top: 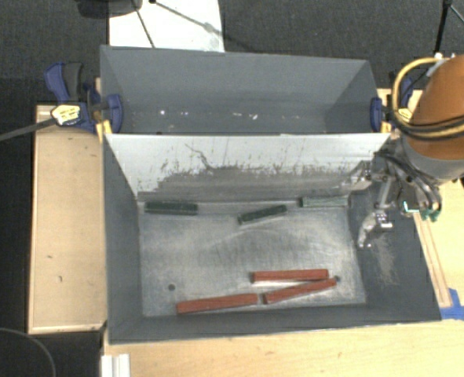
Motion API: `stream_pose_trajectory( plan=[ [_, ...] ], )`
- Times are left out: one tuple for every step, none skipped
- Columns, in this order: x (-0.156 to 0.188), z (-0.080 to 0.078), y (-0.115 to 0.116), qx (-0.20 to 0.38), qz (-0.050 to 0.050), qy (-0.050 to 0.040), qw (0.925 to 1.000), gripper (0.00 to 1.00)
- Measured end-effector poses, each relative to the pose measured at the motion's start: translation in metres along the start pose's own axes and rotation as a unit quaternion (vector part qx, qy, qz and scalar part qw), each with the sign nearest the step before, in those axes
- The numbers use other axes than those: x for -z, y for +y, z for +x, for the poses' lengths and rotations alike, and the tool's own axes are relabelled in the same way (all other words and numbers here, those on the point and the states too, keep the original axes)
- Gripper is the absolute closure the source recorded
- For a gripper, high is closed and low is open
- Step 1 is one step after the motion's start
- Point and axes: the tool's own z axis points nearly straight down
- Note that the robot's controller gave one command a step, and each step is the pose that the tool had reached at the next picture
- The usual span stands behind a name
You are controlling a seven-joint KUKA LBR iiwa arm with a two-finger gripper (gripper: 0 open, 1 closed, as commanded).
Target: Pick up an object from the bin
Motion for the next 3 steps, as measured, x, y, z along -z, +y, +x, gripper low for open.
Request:
stream_pose_trajectory(
  plan=[
    [0.004, -0.002, 0.000, 0.001, 0.000, -0.0037, 1.0000, 0.00],
    [-0.049, 0.003, 0.028, 0.047, 0.001, -0.0054, 0.9989, 0.00],
    [-0.067, 0.024, 0.073, 0.170, 0.000, -0.0027, 0.9854, 0.00]
  ],
)
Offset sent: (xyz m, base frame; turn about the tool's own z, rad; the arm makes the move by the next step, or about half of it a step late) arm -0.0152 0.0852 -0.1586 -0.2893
